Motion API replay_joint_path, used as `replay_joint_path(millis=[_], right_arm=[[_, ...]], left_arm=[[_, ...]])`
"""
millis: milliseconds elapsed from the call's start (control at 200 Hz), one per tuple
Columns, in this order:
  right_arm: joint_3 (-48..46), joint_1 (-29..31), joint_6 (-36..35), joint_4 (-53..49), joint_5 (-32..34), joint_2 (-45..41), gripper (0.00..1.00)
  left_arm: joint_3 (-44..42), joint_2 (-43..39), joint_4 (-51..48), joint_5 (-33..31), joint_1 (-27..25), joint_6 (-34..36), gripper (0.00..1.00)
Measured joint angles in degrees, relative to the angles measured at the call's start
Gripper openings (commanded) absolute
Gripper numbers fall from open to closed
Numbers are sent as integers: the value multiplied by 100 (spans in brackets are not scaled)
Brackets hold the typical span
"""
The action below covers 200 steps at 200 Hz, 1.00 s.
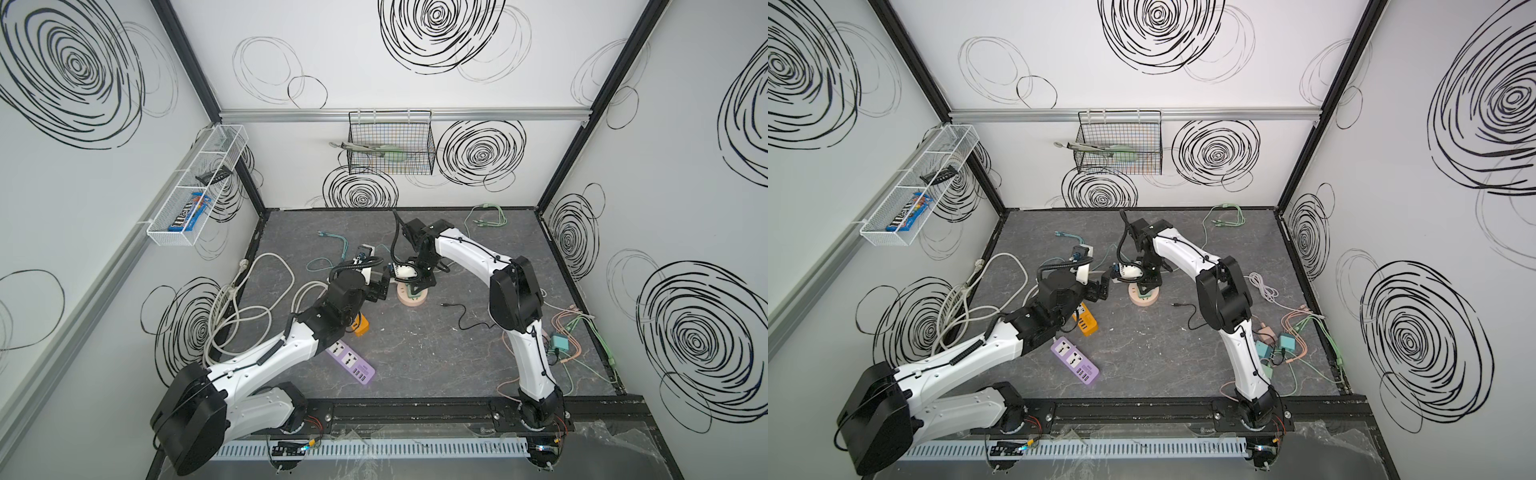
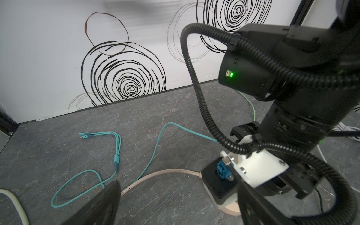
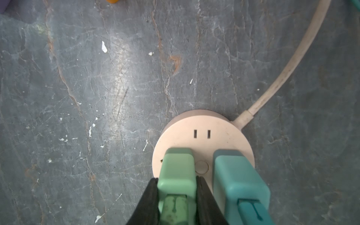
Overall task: Insert the plug
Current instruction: 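Lower the green charger with the right gripper into the socket's outlet, then open the right gripper and lift it off the plugged green charger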
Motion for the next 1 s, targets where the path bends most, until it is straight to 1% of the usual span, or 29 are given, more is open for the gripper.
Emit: replay_joint_path(millis=[245, 370, 430, 505, 530, 550, 560, 570, 575, 580, 605, 690, 760, 896, 1001], right_arm=[[-562, 55, 28, 498, 138, -247, 0], [-463, 59, 125, 472, 136, -319, 14], [-409, 48, 149, 433, 103, -328, 22], [-417, 26, 173, 433, 31, -361, 38], [-444, 15, 184, 457, -7, -376, 45], [-479, -2, 210, 494, -17, -393, 59], [-496, -11, 205, 511, -26, -398, 74], [-516, -20, 264, 516, -35, -409, 92], [-525, -22, 297, 518, -39, -411, 97], [-531, -26, 302, 522, -48, -411, 100], [-584, -44, 302, 544, -94, -426, 98], [-798, -94, 387, 610, -214, -546, 97], [-1145, -168, 431, 798, -251, -848, 97], [-2140, -323, 511, 1449, -262, -1950, 97], [-3005, -424, 669, 2280, -212, -2898, 97]], left_arm=[[2, -22, 0, 0, 15, 0, 96], [2, -22, 2, -4, 22, -20, 96], [2, -22, 2, -4, 31, -48, 96], [2, -22, 2, -4, 52, -103, 96], [2, -24, 2, -7, 66, -118, 96], [2, -24, 2, -13, 74, -131, 96], [2, -26, 2, -15, 81, -133, 96], [0, -31, 2, -20, 87, -144, 96], [2, -33, 2, -20, 90, -146, 96], [2, -35, 2, -22, 92, -151, 96], [2, -46, 0, -35, 101, -168, 96], [2, -111, 2, -55, 129, -219, 96], [2, -175, 2, -57, 146, -262, 96], [24, -212, -66, -35, 160, -374, 96], [271, -79, -450, 79, 160, -428, 96]])
